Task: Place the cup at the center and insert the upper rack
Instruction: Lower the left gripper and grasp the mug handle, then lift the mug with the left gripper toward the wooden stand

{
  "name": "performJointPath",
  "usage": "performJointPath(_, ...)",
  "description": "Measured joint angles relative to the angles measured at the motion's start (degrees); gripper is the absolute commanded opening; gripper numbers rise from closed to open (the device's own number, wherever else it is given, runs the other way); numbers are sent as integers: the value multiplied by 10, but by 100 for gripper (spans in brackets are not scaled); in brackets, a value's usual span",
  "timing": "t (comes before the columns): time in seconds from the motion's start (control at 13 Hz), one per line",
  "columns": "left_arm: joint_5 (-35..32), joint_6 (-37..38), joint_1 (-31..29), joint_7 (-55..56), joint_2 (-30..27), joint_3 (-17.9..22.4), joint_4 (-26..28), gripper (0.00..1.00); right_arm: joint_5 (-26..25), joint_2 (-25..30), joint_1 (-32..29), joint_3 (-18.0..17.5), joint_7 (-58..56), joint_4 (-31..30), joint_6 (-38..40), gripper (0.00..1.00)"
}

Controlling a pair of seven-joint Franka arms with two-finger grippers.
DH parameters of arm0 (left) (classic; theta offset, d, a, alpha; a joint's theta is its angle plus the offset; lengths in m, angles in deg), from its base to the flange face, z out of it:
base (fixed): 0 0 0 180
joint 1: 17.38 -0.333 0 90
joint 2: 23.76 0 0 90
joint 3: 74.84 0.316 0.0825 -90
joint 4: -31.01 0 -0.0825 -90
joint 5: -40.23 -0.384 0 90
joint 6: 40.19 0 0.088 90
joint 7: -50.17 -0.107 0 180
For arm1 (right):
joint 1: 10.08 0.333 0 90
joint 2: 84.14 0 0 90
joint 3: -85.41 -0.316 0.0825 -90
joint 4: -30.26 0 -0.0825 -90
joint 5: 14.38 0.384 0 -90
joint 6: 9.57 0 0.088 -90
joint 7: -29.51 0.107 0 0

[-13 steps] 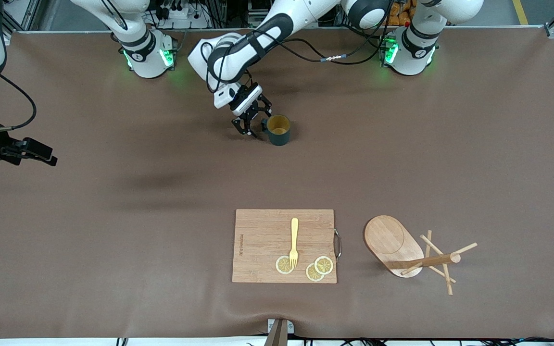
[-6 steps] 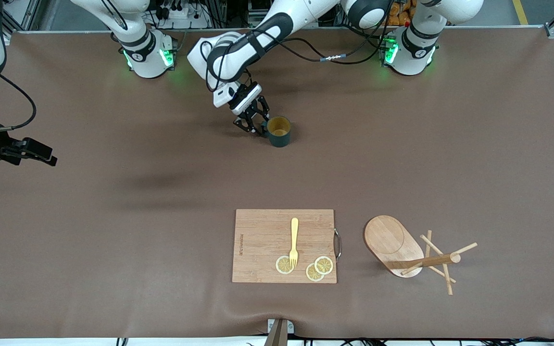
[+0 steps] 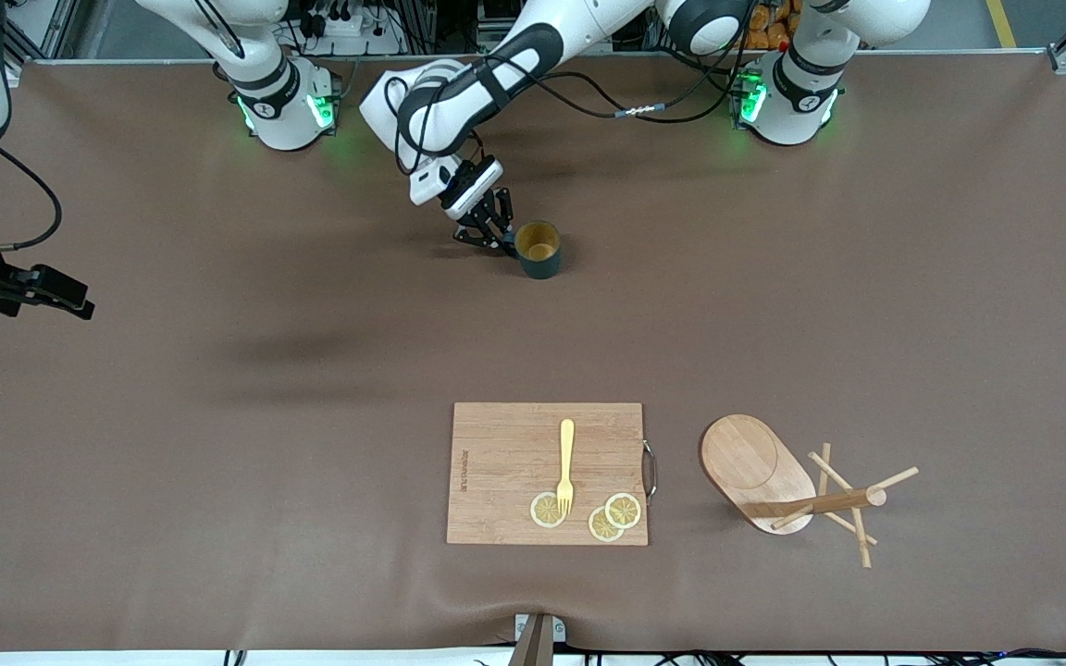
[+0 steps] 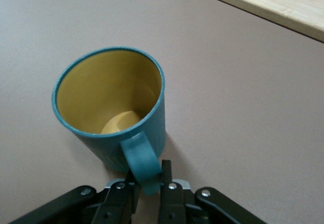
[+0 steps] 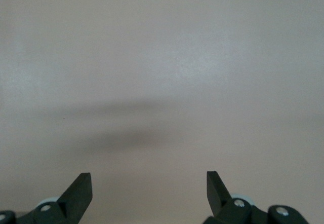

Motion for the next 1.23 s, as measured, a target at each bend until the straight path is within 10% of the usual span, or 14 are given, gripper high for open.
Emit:
performJointPath(0.62, 20, -74, -16, 0, -61, -7, -23, 0, -3, 0, -6, 1, 0, 8, 25, 100)
performJointPath(1.23, 215, -95, -187, -250, -216, -4, -3, 0, -3, 1, -6, -6, 0, 29, 44, 100)
